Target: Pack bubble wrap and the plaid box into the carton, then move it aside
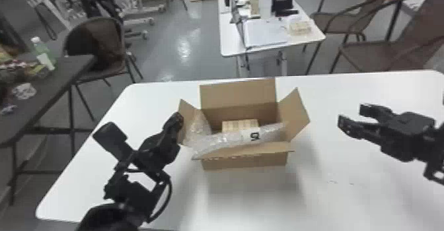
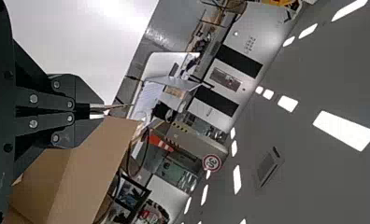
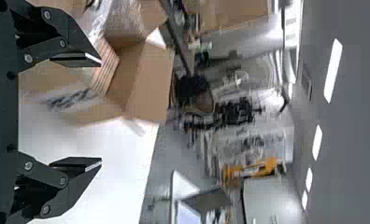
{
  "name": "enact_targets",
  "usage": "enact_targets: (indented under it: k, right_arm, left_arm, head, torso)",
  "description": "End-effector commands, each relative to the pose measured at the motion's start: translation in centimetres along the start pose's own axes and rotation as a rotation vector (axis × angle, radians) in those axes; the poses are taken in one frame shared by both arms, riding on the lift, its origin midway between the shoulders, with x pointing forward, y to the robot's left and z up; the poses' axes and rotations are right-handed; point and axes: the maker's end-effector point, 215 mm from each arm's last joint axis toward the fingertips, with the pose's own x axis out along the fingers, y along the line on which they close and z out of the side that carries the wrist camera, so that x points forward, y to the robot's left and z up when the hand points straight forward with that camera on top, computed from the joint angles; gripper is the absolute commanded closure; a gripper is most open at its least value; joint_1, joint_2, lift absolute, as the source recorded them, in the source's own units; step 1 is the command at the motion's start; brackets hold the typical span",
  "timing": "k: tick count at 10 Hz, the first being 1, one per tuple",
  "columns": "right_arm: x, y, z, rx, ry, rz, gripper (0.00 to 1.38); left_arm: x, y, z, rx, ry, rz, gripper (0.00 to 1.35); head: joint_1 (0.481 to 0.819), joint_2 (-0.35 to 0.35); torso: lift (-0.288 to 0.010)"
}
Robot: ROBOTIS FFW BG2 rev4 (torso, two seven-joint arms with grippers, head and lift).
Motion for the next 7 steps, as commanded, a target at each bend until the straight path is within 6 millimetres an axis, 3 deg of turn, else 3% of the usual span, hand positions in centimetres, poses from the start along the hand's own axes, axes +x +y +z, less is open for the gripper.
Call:
enact_targets:
  k: [1, 2, 4, 7]
  right_arm:
    - [-5.4, -3.6, -5.1, 0.033, 0.029, -0.136, 0.50]
    - [-8.0, -4.8, -7.3, 0.027, 0.040, -0.199, 0.50]
    - [-11.6, -5.9, -9.5, -0.021, 0.022, -0.257, 0.50]
    - [-13.1, -5.6, -12.2, 0.016, 0.043, -0.275, 0.50]
  left_arm:
    - [-0.7, 1.2, 0.2, 0.004, -0.009, 0.026, 1.21]
    - [-1.2, 2.3, 1.0, 0.017, -0.035, 0.054, 1.21]
    - [-2.8, 5.6, 2.6, 0.035, -0.091, 0.150, 1.21]
    - [-6.9, 13.1, 6.7, 0.098, -0.229, 0.373, 1.21]
  head:
    - [0.673, 0.178]
    - [0.693, 0.157]
    - [0.695, 0.119]
    - [0.695, 0.157]
  torso:
    - [-0.166]
    - [-0.166]
    - [-0.166]
    - [-0.166]
